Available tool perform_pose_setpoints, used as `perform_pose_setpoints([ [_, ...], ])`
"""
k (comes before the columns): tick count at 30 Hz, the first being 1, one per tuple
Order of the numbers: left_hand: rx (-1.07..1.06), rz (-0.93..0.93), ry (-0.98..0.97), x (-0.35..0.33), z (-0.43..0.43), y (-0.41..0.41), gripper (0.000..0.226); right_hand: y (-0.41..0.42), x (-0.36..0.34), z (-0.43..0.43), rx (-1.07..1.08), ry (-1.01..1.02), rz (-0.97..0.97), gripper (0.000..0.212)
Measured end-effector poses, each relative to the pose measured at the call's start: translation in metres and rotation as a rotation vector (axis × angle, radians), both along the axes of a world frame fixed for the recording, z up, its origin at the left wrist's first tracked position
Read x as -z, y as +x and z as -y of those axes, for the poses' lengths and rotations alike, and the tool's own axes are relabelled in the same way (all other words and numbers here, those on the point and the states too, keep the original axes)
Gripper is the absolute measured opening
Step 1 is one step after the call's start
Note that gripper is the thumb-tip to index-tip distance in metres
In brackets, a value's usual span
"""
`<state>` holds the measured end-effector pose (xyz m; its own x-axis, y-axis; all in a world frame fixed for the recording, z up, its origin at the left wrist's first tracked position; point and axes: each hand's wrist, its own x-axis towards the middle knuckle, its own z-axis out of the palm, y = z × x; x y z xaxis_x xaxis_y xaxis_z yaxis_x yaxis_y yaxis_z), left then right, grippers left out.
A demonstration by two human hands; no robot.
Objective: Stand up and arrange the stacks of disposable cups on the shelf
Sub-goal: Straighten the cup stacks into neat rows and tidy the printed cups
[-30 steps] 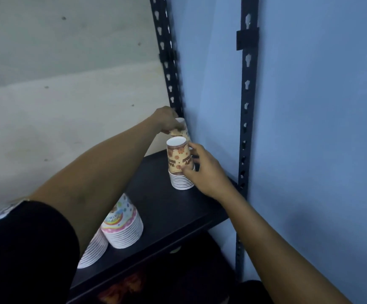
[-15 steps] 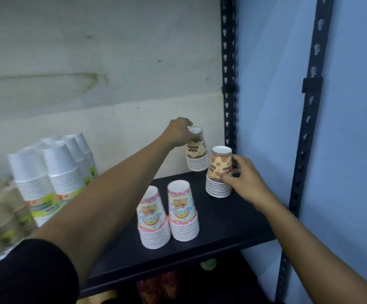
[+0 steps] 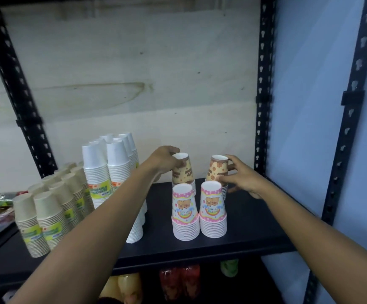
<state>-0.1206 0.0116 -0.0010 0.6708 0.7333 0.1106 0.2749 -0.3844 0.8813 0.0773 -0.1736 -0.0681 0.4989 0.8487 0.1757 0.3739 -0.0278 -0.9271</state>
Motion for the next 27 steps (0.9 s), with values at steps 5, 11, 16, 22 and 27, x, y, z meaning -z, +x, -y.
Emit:
perform_pose_setpoints([
  [5,0.006,-0.032,-0.093,0.017,-0.004,-0.005,0.060,-0.005,0.004,-0.007,-0.074,-0.133,0.078,0.067],
  [11,0.078,-0.104,-0.102,0.030,0.000,-0.006,0.054,-0.002,0.011,-0.007,-0.098,-0.158,0.052,0.068],
  [16,0.107,-0.124,-0.057,0.034,-0.001,-0.011,0.055,0.000,0.011,-0.004,-0.165,-0.218,0.097,0.067],
  [22,0.200,-0.142,-0.115,0.029,0.012,-0.016,0.072,0.013,-0.007,0.008,-0.261,-0.243,-0.115,0.064],
  [27,0.089,-0.120,-0.034,0.030,0.011,-0.008,0.070,0.017,-0.024,0.002,-0.244,-0.171,-0.185,0.047],
])
